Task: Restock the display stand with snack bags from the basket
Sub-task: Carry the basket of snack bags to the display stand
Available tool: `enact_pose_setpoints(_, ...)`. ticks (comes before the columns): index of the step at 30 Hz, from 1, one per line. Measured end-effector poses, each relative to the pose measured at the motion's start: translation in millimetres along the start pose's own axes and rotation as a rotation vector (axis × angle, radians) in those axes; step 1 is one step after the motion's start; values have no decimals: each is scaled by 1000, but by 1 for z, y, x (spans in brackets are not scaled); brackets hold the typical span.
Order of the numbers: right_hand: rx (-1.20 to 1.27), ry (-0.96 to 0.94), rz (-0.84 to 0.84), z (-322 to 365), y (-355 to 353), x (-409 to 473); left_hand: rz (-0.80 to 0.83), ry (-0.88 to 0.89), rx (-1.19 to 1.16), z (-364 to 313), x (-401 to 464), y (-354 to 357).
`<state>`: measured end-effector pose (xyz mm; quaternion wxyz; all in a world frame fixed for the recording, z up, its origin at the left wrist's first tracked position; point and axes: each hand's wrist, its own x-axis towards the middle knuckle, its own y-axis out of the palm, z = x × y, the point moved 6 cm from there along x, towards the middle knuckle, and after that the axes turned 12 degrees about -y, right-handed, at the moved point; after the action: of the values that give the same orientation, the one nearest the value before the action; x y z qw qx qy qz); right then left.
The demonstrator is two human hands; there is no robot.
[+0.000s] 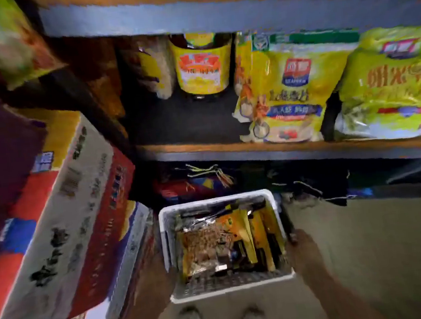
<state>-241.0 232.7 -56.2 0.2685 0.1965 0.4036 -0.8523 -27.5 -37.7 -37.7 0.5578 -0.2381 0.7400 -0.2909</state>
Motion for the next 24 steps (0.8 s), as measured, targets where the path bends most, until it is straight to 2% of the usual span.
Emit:
enact_pose_setpoints(3, -156, -75, -105, -1, 11, 45, -42, -71, -108, 6, 50, 20)
enact_pose_setpoints(7, -237, 21, -59, -21, 36, 80, -50, -173, -185, 26, 90, 50)
enact_pose_setpoints(10, -280, 10, -34, -28, 43, 98, -101, -234, -253, 19, 94, 48)
enact_pose_setpoints(16, -48, 52, -62, -22, 47, 97, -137, -319, -480, 24, 115, 62)
enact_pose_setpoints(19, 37, 104, -97, -27, 46, 84, -121, -312, -408, 20, 105, 58)
enact_pose_setpoints(24, 39, 188, -142, -38, 27, 17, -69, -278, -295, 22, 57, 32)
